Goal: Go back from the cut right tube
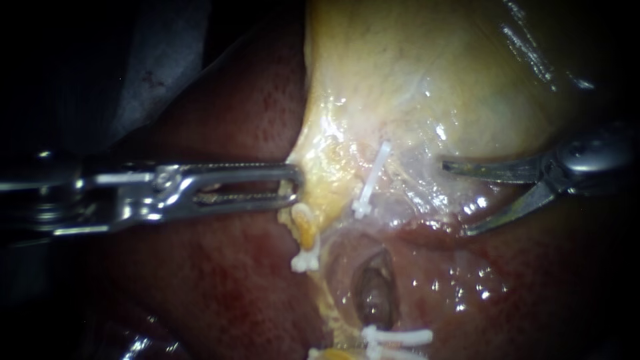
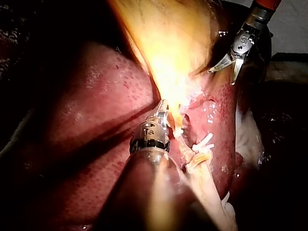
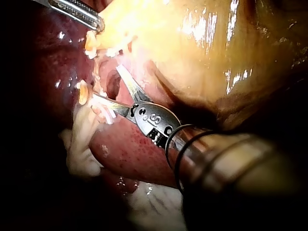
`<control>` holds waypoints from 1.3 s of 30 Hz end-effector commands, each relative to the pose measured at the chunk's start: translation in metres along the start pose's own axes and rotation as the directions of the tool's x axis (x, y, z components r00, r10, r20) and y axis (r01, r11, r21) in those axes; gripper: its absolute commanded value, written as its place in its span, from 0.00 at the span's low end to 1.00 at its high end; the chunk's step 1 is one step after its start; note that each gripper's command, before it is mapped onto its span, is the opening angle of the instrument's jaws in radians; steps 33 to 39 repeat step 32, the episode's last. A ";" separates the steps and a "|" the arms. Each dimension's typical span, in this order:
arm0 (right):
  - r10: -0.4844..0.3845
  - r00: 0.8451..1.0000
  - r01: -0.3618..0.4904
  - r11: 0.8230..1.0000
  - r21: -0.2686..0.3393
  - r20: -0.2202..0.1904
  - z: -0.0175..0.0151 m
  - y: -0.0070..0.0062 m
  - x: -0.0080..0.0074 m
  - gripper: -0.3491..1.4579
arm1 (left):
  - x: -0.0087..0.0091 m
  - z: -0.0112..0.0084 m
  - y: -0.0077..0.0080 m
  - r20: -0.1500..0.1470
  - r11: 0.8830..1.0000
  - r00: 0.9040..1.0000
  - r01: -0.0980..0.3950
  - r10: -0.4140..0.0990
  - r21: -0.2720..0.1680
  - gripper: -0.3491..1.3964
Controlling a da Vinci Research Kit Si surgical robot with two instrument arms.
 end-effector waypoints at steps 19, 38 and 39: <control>0.000 1.000 0.000 1.000 -0.001 0.000 0.0001 0.0000 0.0000 0.67 | 0.0024 0.0030 -0.0009 -0.023 1.000 1.000 -0.018 0.018 0.020 0.00; 0.000 1.000 0.000 1.000 -0.001 0.000 0.0001 0.0000 -0.0001 0.67 | 0.0022 0.0029 -0.0009 -0.024 1.000 1.000 -0.017 0.017 0.021 0.00; 0.000 1.000 0.000 1.000 -0.001 0.000 0.0001 0.0000 -0.0001 0.67 | 0.0022 0.0029 -0.0009 -0.024 1.000 1.000 -0.017 0.017 0.021 0.00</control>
